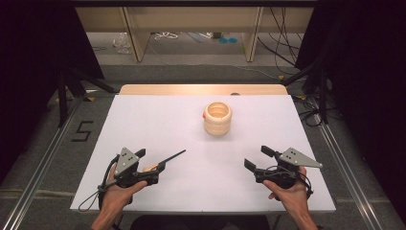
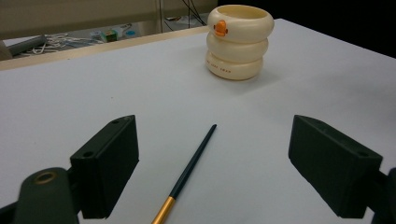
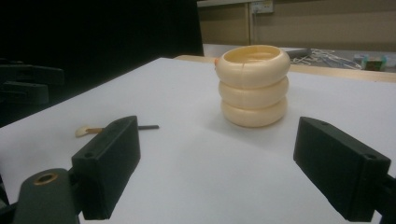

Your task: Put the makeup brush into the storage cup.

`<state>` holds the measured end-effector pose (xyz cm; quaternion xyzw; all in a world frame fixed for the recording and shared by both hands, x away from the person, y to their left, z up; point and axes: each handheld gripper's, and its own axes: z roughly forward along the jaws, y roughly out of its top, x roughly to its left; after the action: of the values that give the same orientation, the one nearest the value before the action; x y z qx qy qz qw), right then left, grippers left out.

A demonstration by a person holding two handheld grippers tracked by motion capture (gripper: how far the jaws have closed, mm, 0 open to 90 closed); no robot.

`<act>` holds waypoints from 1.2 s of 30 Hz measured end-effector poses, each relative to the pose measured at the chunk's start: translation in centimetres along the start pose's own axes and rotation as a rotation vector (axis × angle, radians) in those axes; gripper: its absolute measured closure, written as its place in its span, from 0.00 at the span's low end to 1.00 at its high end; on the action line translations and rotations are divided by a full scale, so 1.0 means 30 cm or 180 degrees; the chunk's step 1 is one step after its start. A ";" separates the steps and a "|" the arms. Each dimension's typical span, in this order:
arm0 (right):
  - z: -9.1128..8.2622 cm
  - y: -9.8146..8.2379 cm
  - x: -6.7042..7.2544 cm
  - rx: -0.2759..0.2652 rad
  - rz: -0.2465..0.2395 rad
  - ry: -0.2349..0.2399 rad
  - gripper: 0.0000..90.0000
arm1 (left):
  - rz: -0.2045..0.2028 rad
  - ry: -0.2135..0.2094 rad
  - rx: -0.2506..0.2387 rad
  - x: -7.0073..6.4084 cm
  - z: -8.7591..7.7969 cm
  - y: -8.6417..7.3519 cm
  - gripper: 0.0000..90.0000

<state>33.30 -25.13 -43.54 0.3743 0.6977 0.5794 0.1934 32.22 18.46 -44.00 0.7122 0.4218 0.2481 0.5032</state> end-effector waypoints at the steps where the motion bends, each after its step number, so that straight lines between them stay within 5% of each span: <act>1: -0.002 0.001 0.002 0.0045 0.0015 -0.0028 0.17 | 0.0034 -0.0001 0.0008 0.001 0.000 0.001 0.18; 18: -0.003 0.002 0.004 0.0083 0.0030 0.0007 0.17 | 0.0102 -0.0046 0.0155 0.021 0.010 0.017 0.18; 36: 0.001 -0.002 0.003 0.0060 0.0047 0.0069 0.17 | 0.0437 -0.0289 0.0771 0.065 0.081 0.071 0.18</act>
<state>33.23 -25.03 -43.60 0.3750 0.7024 0.5782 0.1781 35.87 18.59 -43.08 0.8054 0.3758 0.1967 0.4140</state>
